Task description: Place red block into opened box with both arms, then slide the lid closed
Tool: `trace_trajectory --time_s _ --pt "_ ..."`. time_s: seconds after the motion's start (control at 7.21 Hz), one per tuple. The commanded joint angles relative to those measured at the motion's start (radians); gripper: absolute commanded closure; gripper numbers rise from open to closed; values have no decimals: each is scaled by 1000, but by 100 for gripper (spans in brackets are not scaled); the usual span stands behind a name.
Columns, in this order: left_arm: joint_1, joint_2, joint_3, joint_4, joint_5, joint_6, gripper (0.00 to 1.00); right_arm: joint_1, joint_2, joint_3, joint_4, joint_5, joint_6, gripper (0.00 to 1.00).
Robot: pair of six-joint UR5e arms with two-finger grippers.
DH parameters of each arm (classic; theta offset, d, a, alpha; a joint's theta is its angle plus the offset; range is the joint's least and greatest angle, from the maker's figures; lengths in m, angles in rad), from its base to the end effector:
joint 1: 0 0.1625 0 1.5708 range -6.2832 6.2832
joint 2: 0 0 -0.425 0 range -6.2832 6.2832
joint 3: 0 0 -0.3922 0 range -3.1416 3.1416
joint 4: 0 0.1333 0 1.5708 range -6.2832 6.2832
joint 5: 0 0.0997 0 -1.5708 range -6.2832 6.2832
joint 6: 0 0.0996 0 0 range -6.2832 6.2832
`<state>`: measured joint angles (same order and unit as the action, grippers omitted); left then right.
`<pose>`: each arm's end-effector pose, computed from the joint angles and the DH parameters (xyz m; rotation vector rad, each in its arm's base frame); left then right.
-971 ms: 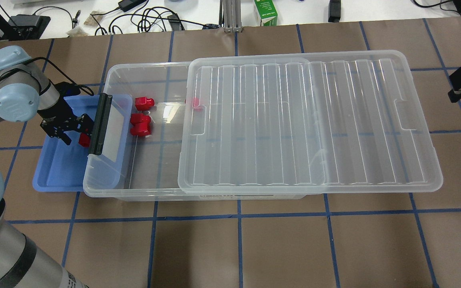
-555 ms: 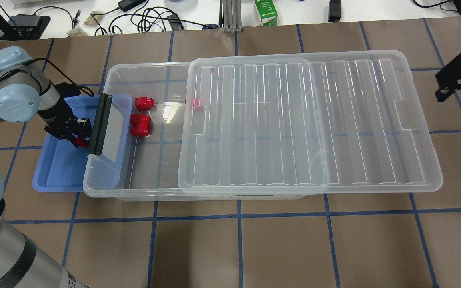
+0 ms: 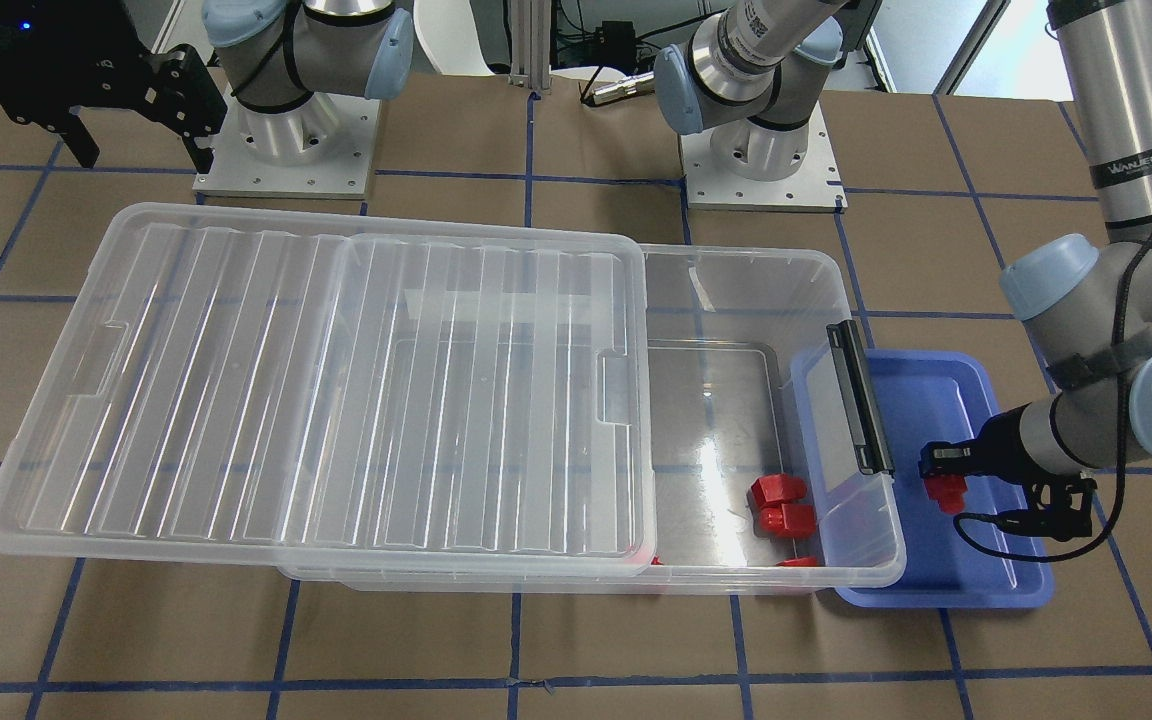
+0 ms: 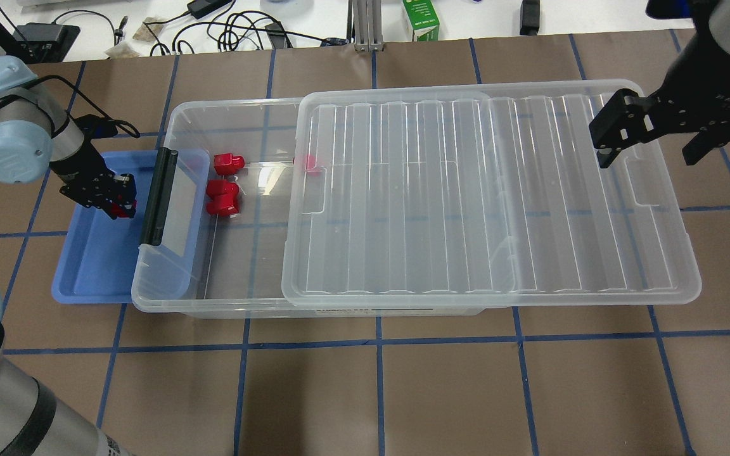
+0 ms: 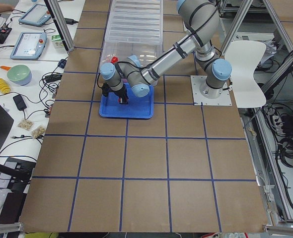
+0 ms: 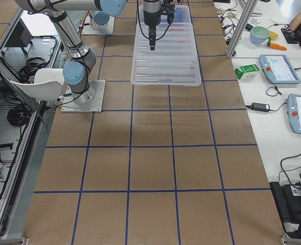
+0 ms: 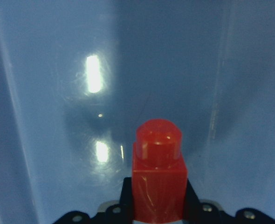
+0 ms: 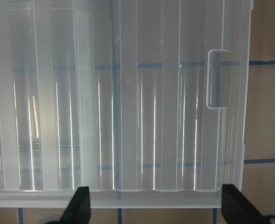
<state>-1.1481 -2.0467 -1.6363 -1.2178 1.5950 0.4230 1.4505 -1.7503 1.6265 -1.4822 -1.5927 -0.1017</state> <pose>0.1309 -0.6101 0.2217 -0.0040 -3.0736 -0.2801 0.0802 -0.4292 0.5331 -0.0296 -3.1154 0.0507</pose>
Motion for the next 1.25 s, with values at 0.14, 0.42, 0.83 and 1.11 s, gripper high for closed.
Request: trace_trajectory --time_s 0.14,0.42,0.83,1.11 --pt "-10 100 125 -151 34 0 100 11 5 0 -1 8 10 0" --pt "-25 170 203 -309 20 -7 100 11 43 -40 -4 -3 16 0" --pt "-108 282 265 -485 13 -129 100 17 64 -71 6 0 46 0" --pt "-217 292 242 -488 -56 -246 100 27 64 -68 6 -3 53 0"
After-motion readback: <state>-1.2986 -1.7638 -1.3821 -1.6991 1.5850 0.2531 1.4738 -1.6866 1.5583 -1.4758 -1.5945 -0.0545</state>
